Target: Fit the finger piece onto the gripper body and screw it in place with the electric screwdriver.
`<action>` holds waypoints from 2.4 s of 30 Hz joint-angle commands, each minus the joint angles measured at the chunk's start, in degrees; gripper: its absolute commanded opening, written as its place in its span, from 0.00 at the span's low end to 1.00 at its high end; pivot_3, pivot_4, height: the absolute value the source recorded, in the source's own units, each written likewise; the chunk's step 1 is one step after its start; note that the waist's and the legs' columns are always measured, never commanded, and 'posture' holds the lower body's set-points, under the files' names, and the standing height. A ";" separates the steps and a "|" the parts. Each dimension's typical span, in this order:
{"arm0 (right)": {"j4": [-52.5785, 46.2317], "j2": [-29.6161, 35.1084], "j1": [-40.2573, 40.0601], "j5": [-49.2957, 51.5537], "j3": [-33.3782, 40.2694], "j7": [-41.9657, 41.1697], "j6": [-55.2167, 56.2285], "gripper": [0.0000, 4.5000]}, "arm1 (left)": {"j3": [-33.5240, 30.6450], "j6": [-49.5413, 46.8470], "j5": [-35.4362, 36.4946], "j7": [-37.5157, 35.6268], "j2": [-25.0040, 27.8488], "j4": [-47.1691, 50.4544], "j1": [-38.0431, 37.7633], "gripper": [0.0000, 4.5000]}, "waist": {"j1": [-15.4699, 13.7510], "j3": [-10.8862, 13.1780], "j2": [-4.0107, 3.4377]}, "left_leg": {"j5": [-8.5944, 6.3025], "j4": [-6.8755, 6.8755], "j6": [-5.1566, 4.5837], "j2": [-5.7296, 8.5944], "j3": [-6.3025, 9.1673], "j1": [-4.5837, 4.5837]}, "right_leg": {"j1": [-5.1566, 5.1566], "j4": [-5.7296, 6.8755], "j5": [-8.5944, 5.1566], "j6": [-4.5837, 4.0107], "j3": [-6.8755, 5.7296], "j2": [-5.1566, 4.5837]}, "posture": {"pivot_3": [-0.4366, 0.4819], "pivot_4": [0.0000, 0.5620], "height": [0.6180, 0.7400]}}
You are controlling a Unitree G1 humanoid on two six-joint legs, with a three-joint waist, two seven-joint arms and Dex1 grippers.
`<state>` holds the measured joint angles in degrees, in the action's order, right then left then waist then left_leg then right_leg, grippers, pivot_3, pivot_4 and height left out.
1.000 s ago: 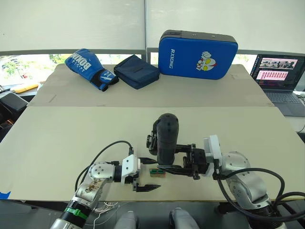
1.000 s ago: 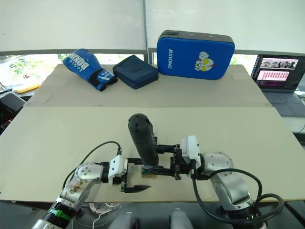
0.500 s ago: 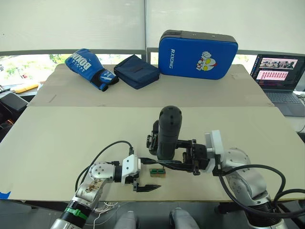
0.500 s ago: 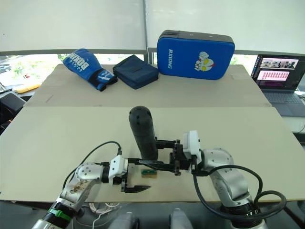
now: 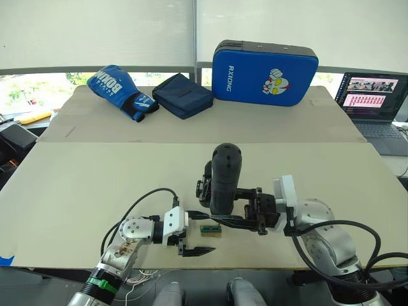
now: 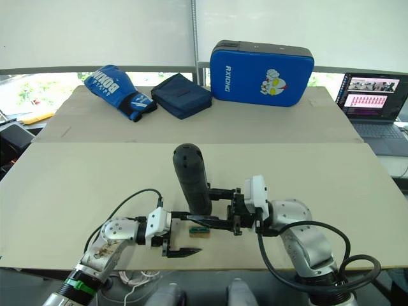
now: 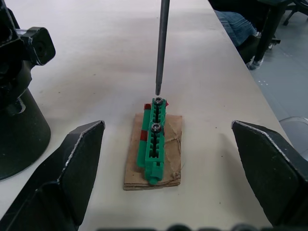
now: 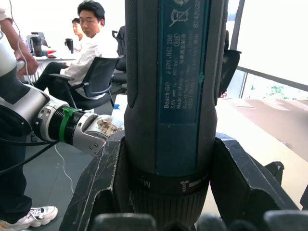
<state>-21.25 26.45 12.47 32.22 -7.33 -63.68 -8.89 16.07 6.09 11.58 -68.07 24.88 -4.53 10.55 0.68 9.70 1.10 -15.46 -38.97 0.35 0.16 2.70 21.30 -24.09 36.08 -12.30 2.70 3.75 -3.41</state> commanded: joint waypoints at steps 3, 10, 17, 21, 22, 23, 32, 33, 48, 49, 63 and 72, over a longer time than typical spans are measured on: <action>-1.39 -0.13 0.14 0.51 0.65 -0.25 1.68 0.42 | 2.38 -0.57 -0.81 -0.16 -0.55 -0.84 -1.13 1.00 | -0.01 0.00 0.00 | 0.00 0.00 0.00 0.00 0.00 0.00 | 0.00 0.00 0.00 0.00 0.00 0.00 | 0.48 0.27 1.00; -0.80 -0.13 0.26 0.27 0.46 -0.49 1.86 0.42 | 2.27 -0.63 -0.76 -0.14 -0.57 -0.89 -1.02 1.00 | -0.01 0.00 0.00 | 0.00 0.00 0.00 0.00 0.00 0.00 | 0.00 0.00 0.00 0.00 0.00 0.00 | 0.48 0.27 1.00; -0.37 0.00 0.34 -0.08 0.39 -0.71 1.97 0.42 | 2.30 -0.66 -0.76 -0.23 -0.55 -0.96 -1.03 1.00 | -0.01 0.00 0.00 | 0.00 0.00 0.00 0.00 0.00 0.00 | 0.00 0.00 0.00 0.00 0.00 0.00 | 0.48 0.27 1.00; -0.25 0.23 0.05 -0.12 0.43 -0.99 1.88 0.42 | 2.28 -0.52 -0.79 -0.30 -0.57 -1.24 -0.88 1.00 | -0.01 0.00 0.00 | 0.00 0.00 0.00 0.00 0.00 0.00 | 0.00 0.00 0.00 0.00 0.00 0.00 | 0.48 0.27 1.00; -0.19 0.26 0.03 -0.18 0.45 -1.02 1.91 0.42 | 2.28 -0.49 -0.82 -0.29 -0.59 -1.31 -0.86 1.00 | -0.01 0.00 0.00 | 0.00 0.00 0.00 0.00 0.00 0.00 | 0.00 0.00 0.00 0.00 0.00 0.00 | 0.48 0.27 1.00; -0.16 0.28 0.02 -0.21 0.46 -1.05 1.93 0.42 | 2.29 -0.48 -0.84 -0.28 -0.61 -1.35 -0.84 1.00 | -0.01 0.00 0.00 | 0.00 0.00 0.00 0.00 0.00 0.00 | 0.00 0.00 0.00 0.00 0.00 0.00 | 0.48 0.27 1.00; 0.01 0.32 0.03 -0.10 0.67 -1.26 1.82 0.42 | 2.29 -0.38 -0.91 -0.13 -0.74 -1.42 -0.95 1.00 | -0.03 -0.01 -0.01 | 0.00 0.00 0.00 0.00 0.00 -0.01 | 0.02 0.00 0.00 0.00 0.00 0.00 | 0.48 0.27 1.00; 0.02 0.30 0.06 -0.05 0.69 -1.28 1.82 0.42 | 2.29 -0.36 -0.92 -0.11 -0.75 -1.41 -0.97 1.00 | -0.03 -0.01 -0.01 | 0.00 0.00 0.00 0.00 0.00 -0.01 | 0.02 0.00 0.00 0.00 0.00 0.00 | 0.48 0.27 1.00; -0.15 0.42 0.19 0.78 1.28 -1.72 1.60 0.42 | 2.21 -0.07 -0.91 0.01 -0.64 -1.24 -1.59 1.00 | -0.02 -0.01 -0.01 | 0.00 0.00 0.00 0.00 0.00 -0.01 | 0.02 0.00 0.00 0.00 0.00 -0.01 | 0.48 0.27 1.00; -0.14 0.40 0.14 0.75 1.23 -1.73 1.62 0.42 | 2.22 -0.04 -0.91 0.01 -0.64 -1.21 -1.62 1.00 | -0.02 -0.01 -0.01 | 0.00 0.00 0.00 0.00 0.00 -0.01 | 0.02 0.00 0.00 0.00 0.00 -0.01 | 0.48 0.27 1.00; -0.73 0.04 -0.14 0.57 0.81 -1.13 1.46 0.42 | 1.79 0.02 -0.59 -0.06 -0.52 -1.51 -1.31 1.00 | -0.01 -0.01 -0.01 | 0.00 0.00 0.00 0.00 0.00 -0.01 | 0.02 -0.01 0.00 0.00 0.00 0.00 | 0.48 0.27 1.00; -3.45 1.85 2.49 4.86 2.90 -0.02 -2.37 0.42 | -2.58 -0.86 6.11 -2.53 -0.02 0.43 -1.06 1.00 | 0.19 0.00 0.00 | 0.00 0.02 0.00 -0.03 0.01 0.01 | -0.05 0.01 0.00 0.00 0.00 0.02 | 0.48 0.27 1.00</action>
<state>-21.46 28.53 13.40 34.65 -6.31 -64.11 -11.32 14.36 5.10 15.99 -69.64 24.66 -4.79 9.68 0.86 9.69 1.10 -15.46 -38.95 0.35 0.12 2.71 21.31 -24.15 36.10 -12.30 2.70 3.75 -3.38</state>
